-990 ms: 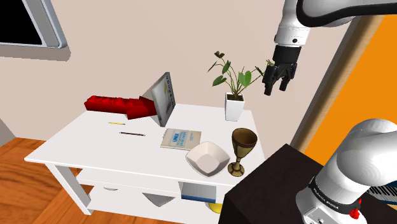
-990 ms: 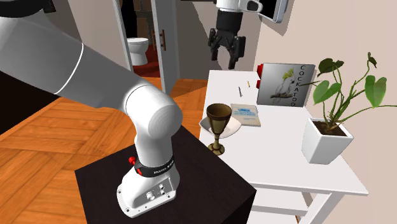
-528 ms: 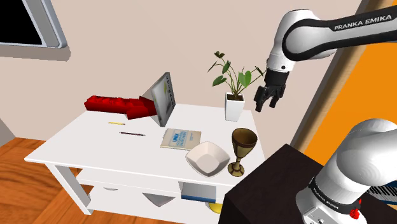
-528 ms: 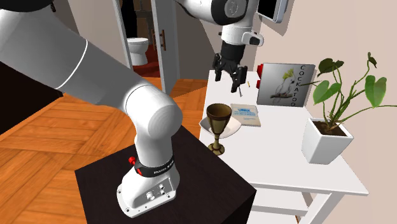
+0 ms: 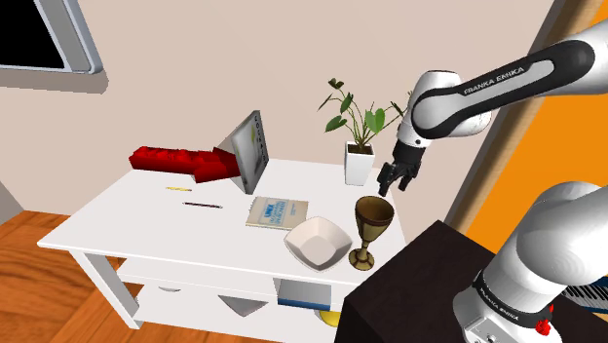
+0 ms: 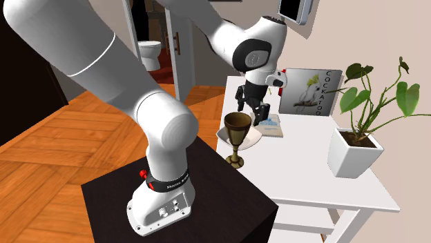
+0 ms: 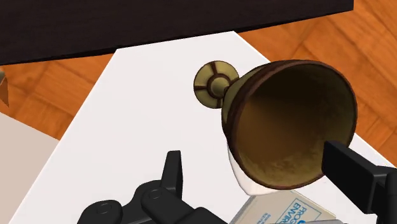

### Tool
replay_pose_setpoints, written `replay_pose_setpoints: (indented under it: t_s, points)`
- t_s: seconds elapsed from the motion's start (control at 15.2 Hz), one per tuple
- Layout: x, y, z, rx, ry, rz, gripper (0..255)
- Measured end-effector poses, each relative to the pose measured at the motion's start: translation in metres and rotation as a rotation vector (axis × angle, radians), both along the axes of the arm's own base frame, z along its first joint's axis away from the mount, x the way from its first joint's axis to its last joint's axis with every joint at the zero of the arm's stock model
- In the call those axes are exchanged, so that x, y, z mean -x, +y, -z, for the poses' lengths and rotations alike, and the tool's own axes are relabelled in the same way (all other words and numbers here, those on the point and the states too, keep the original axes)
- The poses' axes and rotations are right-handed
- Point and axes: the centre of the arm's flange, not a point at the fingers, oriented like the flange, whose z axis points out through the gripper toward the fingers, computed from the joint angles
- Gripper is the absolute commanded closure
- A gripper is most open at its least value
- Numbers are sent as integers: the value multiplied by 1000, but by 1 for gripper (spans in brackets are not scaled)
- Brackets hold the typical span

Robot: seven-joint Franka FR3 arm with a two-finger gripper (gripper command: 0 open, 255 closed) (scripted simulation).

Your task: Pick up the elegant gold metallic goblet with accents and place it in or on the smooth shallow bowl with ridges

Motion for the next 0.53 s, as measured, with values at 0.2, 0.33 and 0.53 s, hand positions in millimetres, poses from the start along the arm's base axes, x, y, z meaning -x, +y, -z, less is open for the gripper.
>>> replay_pose_setpoints:
  t_s: [0.2,0.33,0.53]
  points:
    - [-3,2,26,-13,-10,3,0]
    - [-4,5,40,-13,-11,3,0]
    - [-5,6,55,-14,-12,3,0]
